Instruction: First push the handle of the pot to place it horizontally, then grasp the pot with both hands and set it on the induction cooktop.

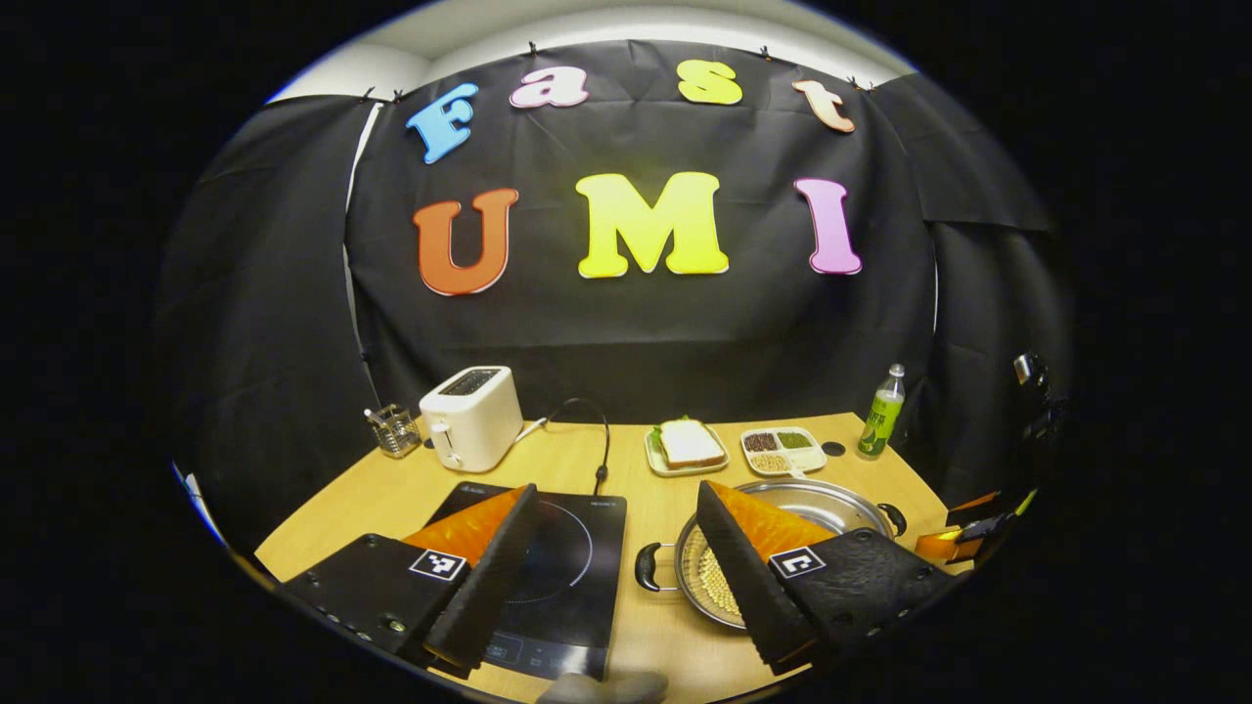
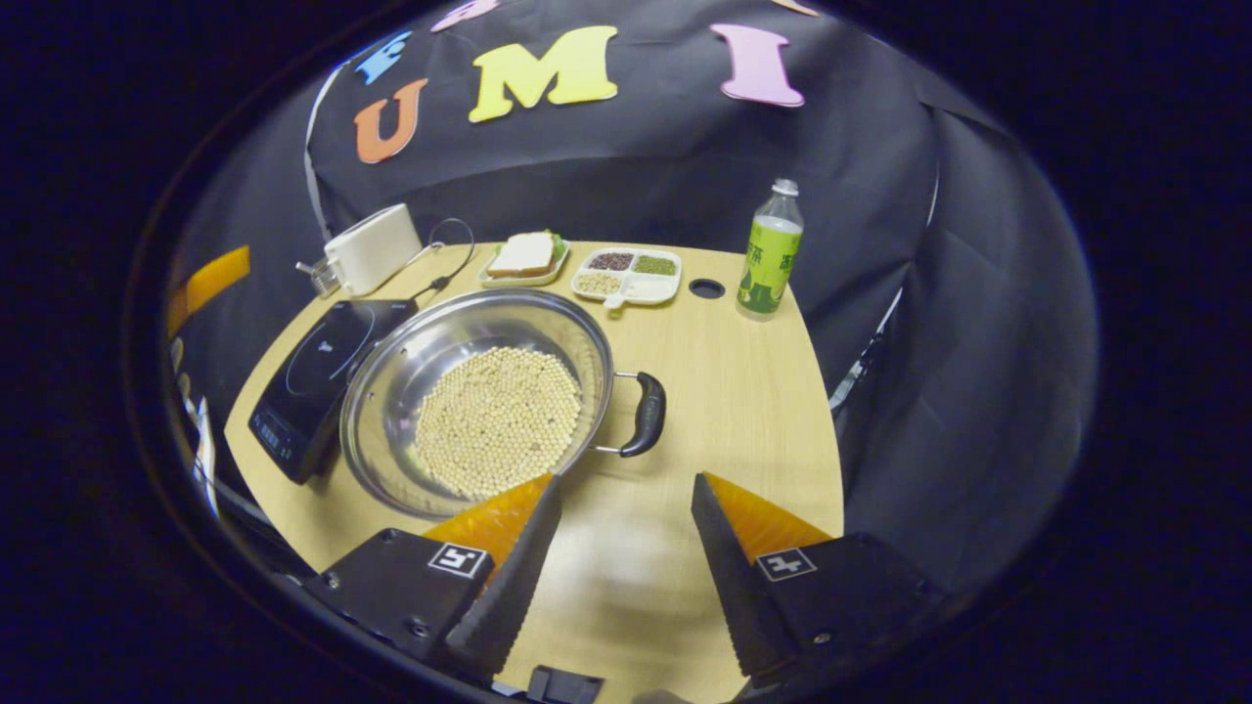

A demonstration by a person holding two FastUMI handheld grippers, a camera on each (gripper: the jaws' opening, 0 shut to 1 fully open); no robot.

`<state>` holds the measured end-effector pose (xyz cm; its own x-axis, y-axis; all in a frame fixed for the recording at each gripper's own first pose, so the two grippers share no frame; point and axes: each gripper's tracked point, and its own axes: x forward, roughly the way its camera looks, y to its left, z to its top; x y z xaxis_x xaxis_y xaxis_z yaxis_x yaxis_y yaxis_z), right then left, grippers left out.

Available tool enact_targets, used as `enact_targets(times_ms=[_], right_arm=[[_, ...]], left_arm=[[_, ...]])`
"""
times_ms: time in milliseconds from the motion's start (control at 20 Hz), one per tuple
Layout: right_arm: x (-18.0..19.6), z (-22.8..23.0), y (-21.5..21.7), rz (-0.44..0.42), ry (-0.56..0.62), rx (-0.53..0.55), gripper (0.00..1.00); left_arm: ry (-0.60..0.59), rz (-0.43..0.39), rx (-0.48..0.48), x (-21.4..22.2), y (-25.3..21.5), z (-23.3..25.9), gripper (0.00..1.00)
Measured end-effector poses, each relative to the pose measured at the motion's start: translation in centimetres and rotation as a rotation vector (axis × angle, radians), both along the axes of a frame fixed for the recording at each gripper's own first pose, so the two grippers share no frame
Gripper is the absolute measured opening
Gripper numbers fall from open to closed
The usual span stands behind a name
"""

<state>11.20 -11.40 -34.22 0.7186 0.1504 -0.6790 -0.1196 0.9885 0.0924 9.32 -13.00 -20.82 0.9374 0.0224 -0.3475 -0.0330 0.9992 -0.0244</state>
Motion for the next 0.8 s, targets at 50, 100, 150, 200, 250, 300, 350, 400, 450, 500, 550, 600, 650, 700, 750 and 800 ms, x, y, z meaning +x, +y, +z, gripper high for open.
enact_targets(times_ms=[50,100,150,200,250,300,350,400,450,500,550,600,650,700,750,800], right_arm=[[0.6,0.1,0.3,-0.007,-0.002,0.019,0.85],[1.2,0.1,0.5,-0.013,-0.009,0.032,0.87],[1.8,-0.1,0.6,-0.019,-0.010,0.037,0.83],[2.5,-0.2,0.7,-0.021,-0.013,0.045,0.83],[3.1,-0.5,1.0,-0.019,-0.006,0.050,0.82],[3.6,-0.6,1.2,-0.014,-0.003,0.057,0.83],[4.2,-0.8,1.4,-0.011,-0.003,0.053,0.84],[4.7,-1.0,1.3,-0.008,0.000,0.043,0.83],[5.1,-1.2,1.4,-0.004,0.002,0.039,0.83],[5.4,-1.5,1.8,0.003,0.010,0.039,0.82],[5.7,-1.9,1.8,0.005,0.018,0.036,0.83],[6.0,-2.2,2.0,0.009,0.025,0.034,0.83],[6.3,-2.5,2.1,0.013,0.033,0.028,0.83],[6.6,-2.8,1.9,0.014,0.037,0.017,0.82],[7.0,-2.9,1.9,0.015,0.037,0.013,0.83],[7.1,-3.2,1.9,0.017,0.047,0.008,0.83]], left_arm=[[0.025,-0.013,-0.018,0.4,-0.7,-1.2,0.96],[0.050,-0.020,-0.035,0.8,-1.3,-2.3,0.97],[0.071,-0.027,-0.048,1.3,-1.7,-3.5,0.97],[0.092,-0.038,-0.058,1.7,-2.4,-4.6,0.97],[0.113,-0.038,-0.065,2.0,-2.7,-5.7,0.97],[0.136,-0.037,-0.076,2.2,-3.0,-6.9,0.97],[0.155,-0.036,-0.090,2.4,-3.3,-8.0,0.97],[0.175,-0.033,-0.100,2.7,-3.6,-8.8,0.97],[0.196,-0.029,-0.102,2.8,-3.7,-9.9,0.97],[0.212,-0.028,-0.101,3.0,-3.8,-10.7,0.97],[0.220,-0.029,-0.099,3.4,-4.0,-11.4,0.96],[0.235,-0.032,-0.100,3.7,-4.2,-12.2,0.96],[0.253,-0.036,-0.106,3.9,-4.5,-13.0,0.95],[0.267,-0.034,-0.114,4.2,-4.6,-13.8,0.95],[0.281,-0.032,-0.115,4.5,-4.8,-14.4,0.95],[0.297,-0.036,-0.120,4.7,-4.9,-15.0,0.95]])
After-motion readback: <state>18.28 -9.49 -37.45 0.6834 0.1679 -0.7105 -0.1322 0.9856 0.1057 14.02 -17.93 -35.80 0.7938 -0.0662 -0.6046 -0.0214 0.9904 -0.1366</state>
